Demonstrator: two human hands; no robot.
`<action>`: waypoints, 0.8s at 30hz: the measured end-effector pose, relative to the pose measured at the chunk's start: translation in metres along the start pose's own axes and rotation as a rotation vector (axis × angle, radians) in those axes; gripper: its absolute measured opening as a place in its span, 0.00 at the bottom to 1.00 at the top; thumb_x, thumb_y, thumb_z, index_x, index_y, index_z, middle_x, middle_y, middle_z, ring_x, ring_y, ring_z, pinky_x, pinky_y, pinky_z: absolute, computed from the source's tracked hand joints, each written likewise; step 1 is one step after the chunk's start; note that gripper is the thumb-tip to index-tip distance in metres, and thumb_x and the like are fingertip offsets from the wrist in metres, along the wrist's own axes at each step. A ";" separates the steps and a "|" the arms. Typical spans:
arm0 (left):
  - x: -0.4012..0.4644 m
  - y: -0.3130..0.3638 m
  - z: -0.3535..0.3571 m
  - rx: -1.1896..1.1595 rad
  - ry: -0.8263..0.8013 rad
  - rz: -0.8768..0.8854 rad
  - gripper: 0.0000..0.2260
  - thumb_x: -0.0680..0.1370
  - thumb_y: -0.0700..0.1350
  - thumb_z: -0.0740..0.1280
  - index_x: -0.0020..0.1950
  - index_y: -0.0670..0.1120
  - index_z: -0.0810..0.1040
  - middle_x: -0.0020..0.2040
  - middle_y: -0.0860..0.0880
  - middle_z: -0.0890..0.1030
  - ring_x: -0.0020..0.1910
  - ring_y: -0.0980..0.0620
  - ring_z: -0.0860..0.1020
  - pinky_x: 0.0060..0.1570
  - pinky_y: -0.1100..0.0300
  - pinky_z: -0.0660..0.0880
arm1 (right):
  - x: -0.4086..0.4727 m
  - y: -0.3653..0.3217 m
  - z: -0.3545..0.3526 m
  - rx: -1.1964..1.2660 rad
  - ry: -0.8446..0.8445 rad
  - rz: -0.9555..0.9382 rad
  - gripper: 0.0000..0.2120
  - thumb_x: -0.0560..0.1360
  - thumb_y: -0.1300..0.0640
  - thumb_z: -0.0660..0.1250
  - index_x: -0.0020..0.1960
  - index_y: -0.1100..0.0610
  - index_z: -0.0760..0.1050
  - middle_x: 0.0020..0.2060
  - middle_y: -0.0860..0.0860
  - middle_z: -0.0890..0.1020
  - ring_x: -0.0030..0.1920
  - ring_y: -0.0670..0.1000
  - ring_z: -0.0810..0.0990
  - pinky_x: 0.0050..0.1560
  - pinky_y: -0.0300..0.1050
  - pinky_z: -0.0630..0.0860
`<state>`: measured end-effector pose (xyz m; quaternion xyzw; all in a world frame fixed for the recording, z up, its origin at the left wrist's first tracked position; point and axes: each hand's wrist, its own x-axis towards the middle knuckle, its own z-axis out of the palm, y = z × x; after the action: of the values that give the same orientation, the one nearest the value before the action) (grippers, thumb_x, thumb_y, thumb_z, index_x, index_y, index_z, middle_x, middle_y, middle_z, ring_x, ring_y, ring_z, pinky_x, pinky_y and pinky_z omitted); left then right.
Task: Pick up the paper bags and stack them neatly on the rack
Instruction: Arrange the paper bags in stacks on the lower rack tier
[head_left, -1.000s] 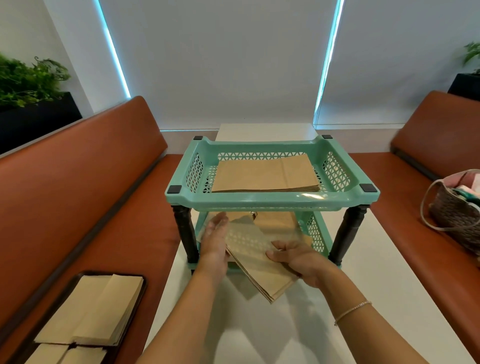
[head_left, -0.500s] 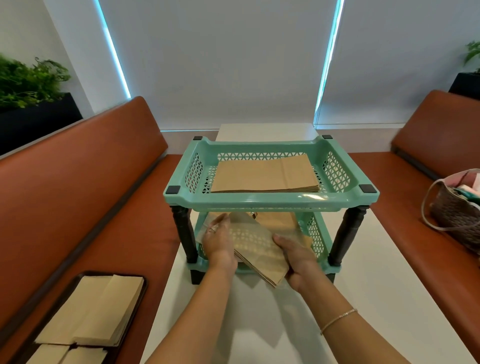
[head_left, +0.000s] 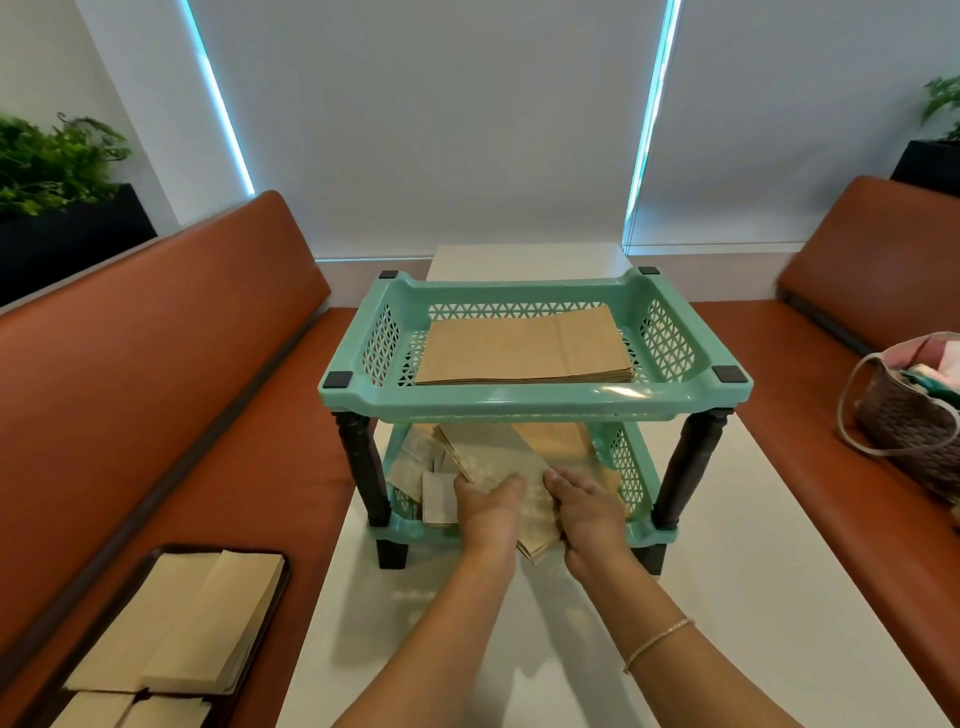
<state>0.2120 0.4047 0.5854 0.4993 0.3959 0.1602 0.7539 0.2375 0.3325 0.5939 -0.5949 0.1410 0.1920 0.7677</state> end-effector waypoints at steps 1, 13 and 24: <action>0.002 -0.001 -0.001 0.023 0.008 -0.003 0.22 0.72 0.37 0.71 0.62 0.42 0.68 0.56 0.40 0.79 0.54 0.41 0.79 0.58 0.43 0.75 | 0.000 0.000 0.000 -0.033 -0.003 -0.010 0.07 0.75 0.63 0.67 0.53 0.61 0.78 0.39 0.56 0.81 0.38 0.54 0.79 0.47 0.52 0.78; 0.023 0.037 -0.031 0.166 0.043 0.127 0.24 0.74 0.36 0.68 0.69 0.50 0.68 0.60 0.46 0.76 0.57 0.45 0.75 0.56 0.55 0.73 | 0.064 -0.027 -0.014 -1.442 -0.001 -0.299 0.18 0.76 0.54 0.63 0.65 0.58 0.68 0.59 0.57 0.76 0.60 0.58 0.74 0.63 0.49 0.70; 0.034 0.035 -0.037 0.193 0.026 0.154 0.27 0.74 0.39 0.70 0.71 0.48 0.66 0.65 0.46 0.75 0.65 0.45 0.72 0.67 0.53 0.67 | 0.081 -0.025 -0.014 -1.655 0.032 -0.348 0.25 0.74 0.52 0.65 0.67 0.58 0.63 0.64 0.60 0.68 0.66 0.59 0.65 0.69 0.51 0.62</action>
<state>0.2105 0.4653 0.5946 0.5964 0.3796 0.1850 0.6826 0.3208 0.3238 0.5754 -0.9812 -0.1279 0.1040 0.1008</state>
